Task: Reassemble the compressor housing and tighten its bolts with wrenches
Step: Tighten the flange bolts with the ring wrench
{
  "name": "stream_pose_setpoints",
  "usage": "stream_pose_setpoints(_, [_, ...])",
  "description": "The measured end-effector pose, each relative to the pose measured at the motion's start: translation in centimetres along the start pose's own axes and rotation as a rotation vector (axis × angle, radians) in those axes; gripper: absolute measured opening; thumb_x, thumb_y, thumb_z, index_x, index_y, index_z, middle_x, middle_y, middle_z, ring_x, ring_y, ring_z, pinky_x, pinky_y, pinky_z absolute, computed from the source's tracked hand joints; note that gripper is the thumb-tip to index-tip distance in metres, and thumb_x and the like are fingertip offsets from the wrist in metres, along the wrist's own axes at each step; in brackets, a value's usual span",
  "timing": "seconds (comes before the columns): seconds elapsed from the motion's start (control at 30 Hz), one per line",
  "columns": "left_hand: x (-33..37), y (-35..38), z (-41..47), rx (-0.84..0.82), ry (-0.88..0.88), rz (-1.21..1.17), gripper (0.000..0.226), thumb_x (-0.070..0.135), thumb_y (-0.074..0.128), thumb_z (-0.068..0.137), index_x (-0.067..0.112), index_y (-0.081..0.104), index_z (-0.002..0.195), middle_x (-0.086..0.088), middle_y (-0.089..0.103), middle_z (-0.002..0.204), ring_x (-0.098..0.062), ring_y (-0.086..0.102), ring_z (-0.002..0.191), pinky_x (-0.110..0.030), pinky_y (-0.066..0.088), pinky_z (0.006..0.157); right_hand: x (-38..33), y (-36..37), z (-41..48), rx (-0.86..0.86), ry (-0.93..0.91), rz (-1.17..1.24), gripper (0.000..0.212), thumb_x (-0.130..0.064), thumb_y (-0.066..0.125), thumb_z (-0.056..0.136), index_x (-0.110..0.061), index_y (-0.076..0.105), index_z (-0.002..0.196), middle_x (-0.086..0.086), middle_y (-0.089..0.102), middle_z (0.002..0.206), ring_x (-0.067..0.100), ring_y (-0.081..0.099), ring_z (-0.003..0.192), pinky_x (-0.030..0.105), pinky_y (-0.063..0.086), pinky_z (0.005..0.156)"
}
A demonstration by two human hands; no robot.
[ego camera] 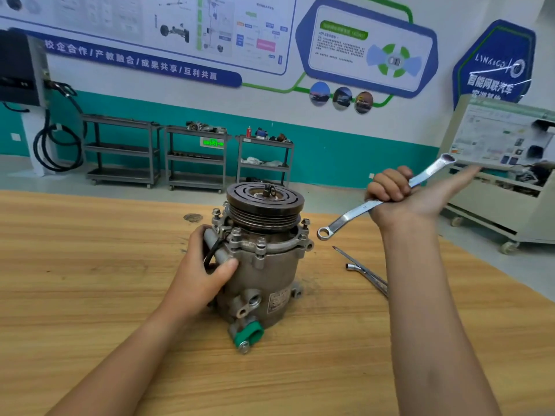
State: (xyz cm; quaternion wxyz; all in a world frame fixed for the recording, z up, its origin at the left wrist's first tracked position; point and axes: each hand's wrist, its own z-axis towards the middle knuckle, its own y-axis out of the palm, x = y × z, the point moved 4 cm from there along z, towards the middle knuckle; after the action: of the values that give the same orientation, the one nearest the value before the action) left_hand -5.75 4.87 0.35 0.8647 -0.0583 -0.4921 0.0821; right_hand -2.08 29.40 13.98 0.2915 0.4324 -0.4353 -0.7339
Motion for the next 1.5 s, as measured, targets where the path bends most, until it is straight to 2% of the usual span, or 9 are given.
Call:
stream_pose_setpoints(0.27, [-0.1,-0.1,0.0,-0.009,-0.002,0.012,0.064,0.036,0.056,0.064,0.034,0.030,0.122,0.028,0.045,0.108,0.022,0.045,0.093,-0.001,0.036,0.071,2.9,-2.6,3.6,0.227,0.193,0.061,0.068,-0.074,0.026,0.085,-0.016,0.022,0.048,-0.004,0.015,0.039,0.012,0.013,0.027,0.011,0.011,0.032])
stream_pose_setpoints(0.4, [-0.1,-0.1,0.1,-0.011,-0.010,0.015,0.064,0.037,0.056,0.064,0.035,0.030,0.122,0.028,0.045,0.108,0.019,0.047,0.093,-0.004,0.037,0.071,4.2,-3.7,4.8,0.216,0.277,0.021,0.079,-0.071,0.022,0.089,-0.014,0.023,0.034,-0.004,0.017,0.035,0.012,0.015,0.024,0.013,0.012,0.029])
stream_pose_setpoints(0.63, [-0.2,-0.1,0.0,-0.007,-0.007,0.017,0.062,0.032,0.061,0.071,0.032,0.029,0.125,0.026,0.045,0.110,0.008,0.049,0.098,-0.008,0.038,0.074,7.1,-2.3,6.7,0.142,0.475,-0.146,0.078,-0.072,0.024,0.087,-0.014,0.026,0.036,-0.005,0.020,0.034,0.009,0.018,0.023,0.013,0.012,0.027])
stream_pose_setpoints(0.77, [0.1,-0.1,0.0,-0.004,0.000,0.017,0.064,0.033,0.056,0.066,0.032,0.029,0.124,0.027,0.045,0.109,0.022,0.047,0.094,0.001,0.037,0.071,8.0,-2.9,6.8,0.146,0.540,-0.112,0.080,-0.071,0.025,0.088,-0.013,0.027,0.033,-0.005,0.020,0.032,0.009,0.019,0.021,0.014,0.014,0.025])
stream_pose_setpoints(0.97, [0.2,0.0,0.0,0.010,0.024,-0.002,0.072,0.043,0.057,0.059,0.026,0.032,0.124,0.025,0.045,0.108,0.029,0.045,0.092,0.005,0.035,0.069,7.4,-7.5,5.4,0.313,0.434,0.259,0.072,-0.063,0.020,0.095,-0.015,0.028,0.042,-0.004,0.021,0.033,0.012,0.020,0.022,0.009,0.021,0.030])
stream_pose_setpoints(1.07, [0.1,0.0,0.0,0.014,0.018,-0.002,0.065,0.034,0.057,0.063,0.027,0.032,0.123,0.024,0.045,0.109,0.029,0.044,0.091,0.005,0.035,0.069,6.9,-8.8,4.0,0.371,0.349,0.363,0.069,-0.062,0.019,0.096,-0.016,0.028,0.044,-0.003,0.020,0.034,0.013,0.021,0.023,0.009,0.024,0.032])
stream_pose_setpoints(1.17, [0.0,0.0,0.0,0.020,0.023,0.007,0.061,0.030,0.055,0.065,0.029,0.032,0.121,0.024,0.045,0.109,0.029,0.044,0.092,0.005,0.035,0.070,5.7,-8.2,3.6,0.355,0.257,0.291,0.067,-0.067,0.018,0.092,-0.017,0.024,0.049,-0.003,0.019,0.036,0.013,0.019,0.025,0.010,0.022,0.032])
stream_pose_setpoints(1.3, [-0.1,0.0,0.0,0.010,0.021,0.000,0.062,0.031,0.055,0.065,0.029,0.033,0.122,0.024,0.046,0.110,0.027,0.045,0.093,0.004,0.035,0.070,4.0,-4.8,4.3,0.228,0.179,0.013,0.077,-0.074,0.021,0.087,-0.017,0.029,0.035,-0.006,0.020,0.036,0.011,0.018,0.026,0.011,0.017,0.032])
stream_pose_setpoints(1.5, [0.0,0.0,-0.1,0.009,0.003,-0.001,0.063,0.034,0.055,0.065,0.032,0.031,0.123,0.026,0.046,0.110,0.018,0.047,0.095,-0.005,0.039,0.072,4.7,-2.6,4.9,0.194,0.276,-0.144,0.069,-0.075,0.027,0.084,-0.017,0.029,0.047,-0.007,0.021,0.038,0.009,0.018,0.028,0.014,0.014,0.033])
